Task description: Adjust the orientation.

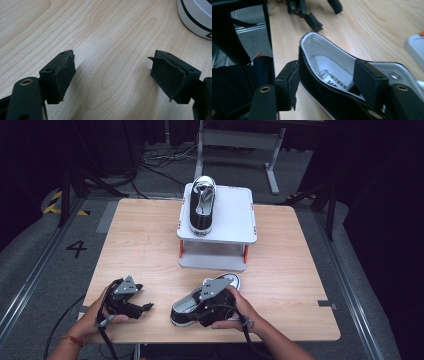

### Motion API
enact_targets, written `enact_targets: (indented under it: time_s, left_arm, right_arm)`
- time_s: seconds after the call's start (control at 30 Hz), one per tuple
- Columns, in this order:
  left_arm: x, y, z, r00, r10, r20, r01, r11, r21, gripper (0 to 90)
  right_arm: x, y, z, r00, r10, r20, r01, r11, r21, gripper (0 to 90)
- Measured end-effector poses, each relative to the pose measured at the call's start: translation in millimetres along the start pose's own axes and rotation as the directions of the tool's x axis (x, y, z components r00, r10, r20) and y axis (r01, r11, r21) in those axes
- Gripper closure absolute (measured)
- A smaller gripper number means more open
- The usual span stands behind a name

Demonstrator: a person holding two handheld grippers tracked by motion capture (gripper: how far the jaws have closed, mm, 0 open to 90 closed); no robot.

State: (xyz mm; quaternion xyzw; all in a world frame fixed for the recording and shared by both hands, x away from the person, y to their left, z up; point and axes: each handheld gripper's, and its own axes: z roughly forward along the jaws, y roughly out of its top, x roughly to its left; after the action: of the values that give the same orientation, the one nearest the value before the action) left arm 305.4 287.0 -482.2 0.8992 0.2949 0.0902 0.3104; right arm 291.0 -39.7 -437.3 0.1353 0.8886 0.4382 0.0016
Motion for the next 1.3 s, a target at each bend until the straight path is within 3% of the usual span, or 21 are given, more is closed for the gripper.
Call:
enact_targets:
  time_s: [0.23,0.33,0.43,0.77,0.83,0.97,1.0,1.2,1.3]
  left_arm:
    - [0.0,0.0,-0.1,1.0000,0.001,-0.001,-0.001,1.0000,0.000,19.9]
    - [0.0,0.0,0.0,1.0000,0.001,-0.001,-0.001,1.0000,0.000,19.9]
    - [0.1,0.0,0.0,1.0000,0.001,0.000,-0.001,1.0000,0.001,19.9]
    - [1.1,0.7,0.5,1.0000,0.008,0.005,-0.008,1.0000,0.002,19.3]
    - [1.3,1.2,0.6,0.9999,0.013,0.006,-0.013,0.9999,0.004,18.9]
    - [1.3,1.2,0.7,0.9999,0.013,0.006,-0.013,0.9999,0.005,18.7]
    - [1.3,1.3,0.7,0.9999,0.013,0.006,-0.013,0.9999,0.005,18.7]
    - [1.1,1.4,1.3,0.9999,0.010,0.007,-0.010,0.9999,0.003,18.4]
    - [1.2,1.5,1.2,0.9999,0.011,0.005,-0.011,0.9999,0.003,18.3]
  right_arm:
    - [10.5,4.9,21.5,0.9988,-0.030,-0.039,0.032,0.998,0.054,45.8]
    - [11.7,3.0,33.6,0.9990,-0.039,-0.020,0.040,0.994,0.105,55.1]
    - [10.0,2.9,33.8,0.9973,-0.059,-0.043,0.064,0.989,0.134,60.7]
    - [6.5,1.1,18.5,0.9886,-0.097,-0.115,0.118,0.975,0.190,79.6]
    - [8.1,-0.1,14.6,0.9838,-0.122,-0.132,0.148,0.966,0.213,82.6]
    - [9.5,-3.5,7.6,0.9751,-0.150,-0.164,0.187,0.950,0.248,82.6]
    - [8.3,-5.6,2.0,0.9708,-0.147,-0.190,0.192,0.950,0.246,81.9]
    - [6.3,-12.6,-17.6,0.9709,-0.122,-0.206,0.170,0.958,0.232,78.4]
    - [12.3,-14.4,-15.2,0.9663,-0.151,-0.208,0.204,0.944,0.261,77.6]
